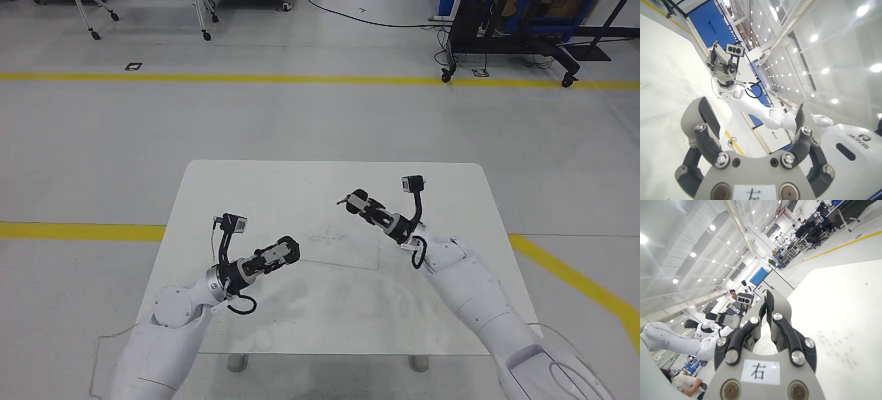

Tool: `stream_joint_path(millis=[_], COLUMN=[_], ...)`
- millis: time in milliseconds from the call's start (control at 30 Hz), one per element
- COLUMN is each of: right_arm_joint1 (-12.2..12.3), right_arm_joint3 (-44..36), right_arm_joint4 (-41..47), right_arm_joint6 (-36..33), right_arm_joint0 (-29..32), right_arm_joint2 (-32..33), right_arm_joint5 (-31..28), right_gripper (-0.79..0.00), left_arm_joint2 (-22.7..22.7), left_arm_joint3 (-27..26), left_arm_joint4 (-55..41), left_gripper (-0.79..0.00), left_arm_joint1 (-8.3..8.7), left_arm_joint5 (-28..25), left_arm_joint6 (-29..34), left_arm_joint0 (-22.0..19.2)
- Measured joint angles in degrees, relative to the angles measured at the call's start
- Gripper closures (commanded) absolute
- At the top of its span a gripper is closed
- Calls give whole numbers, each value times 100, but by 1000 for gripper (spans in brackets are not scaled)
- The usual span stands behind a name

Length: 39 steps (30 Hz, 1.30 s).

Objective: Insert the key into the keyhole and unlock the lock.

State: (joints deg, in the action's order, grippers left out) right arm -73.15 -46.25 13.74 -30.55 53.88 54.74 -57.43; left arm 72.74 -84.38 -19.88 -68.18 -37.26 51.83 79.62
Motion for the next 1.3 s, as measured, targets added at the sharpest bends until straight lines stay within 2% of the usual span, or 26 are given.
stream_joint_path(millis=[100,167,400,533,833,1100,1200,1300], right_arm_joint1=[-12,-19,-41,-46,-11,18,26,32], right_arm_joint3=[8,-44,-173,-203,-434,-418,-385,-358], right_arm_joint4=[278,444,973,1111,1084,1095,1088,1103], right_arm_joint6=[-476,-747,-1429,-1589,-1590,-1644,-1632,-1643], right_arm_joint0=[-54,-63,-40,-49,-25,-109,-141,-169], right_arm_joint2=[-91,-137,-234,-308,-555,-750,-809,-866], right_arm_joint5=[-55,-60,-57,-48,-41,13,2,13], right_gripper=[0,0,0,0,0,0,0,0], left_arm_joint2=[-108,-175,-425,-491,-700,-677,-671,-708], left_arm_joint3=[-23,3,155,271,453,524,528,546], left_arm_joint4=[581,993,1718,2043,2429,2450,2461,2544], left_gripper=[-785,-751,-566,-406,-357,-228,-154,-154], left_arm_joint1=[-18,-40,-111,-140,-185,-173,-168,-168], left_arm_joint5=[-144,-195,-243,-378,-484,-549,-509,-488], left_arm_joint6=[-321,-663,-1474,-1867,-2278,-2393,-2441,-2448], left_arm_joint0=[-51,-85,-246,-350,-468,-496,-484,-478])
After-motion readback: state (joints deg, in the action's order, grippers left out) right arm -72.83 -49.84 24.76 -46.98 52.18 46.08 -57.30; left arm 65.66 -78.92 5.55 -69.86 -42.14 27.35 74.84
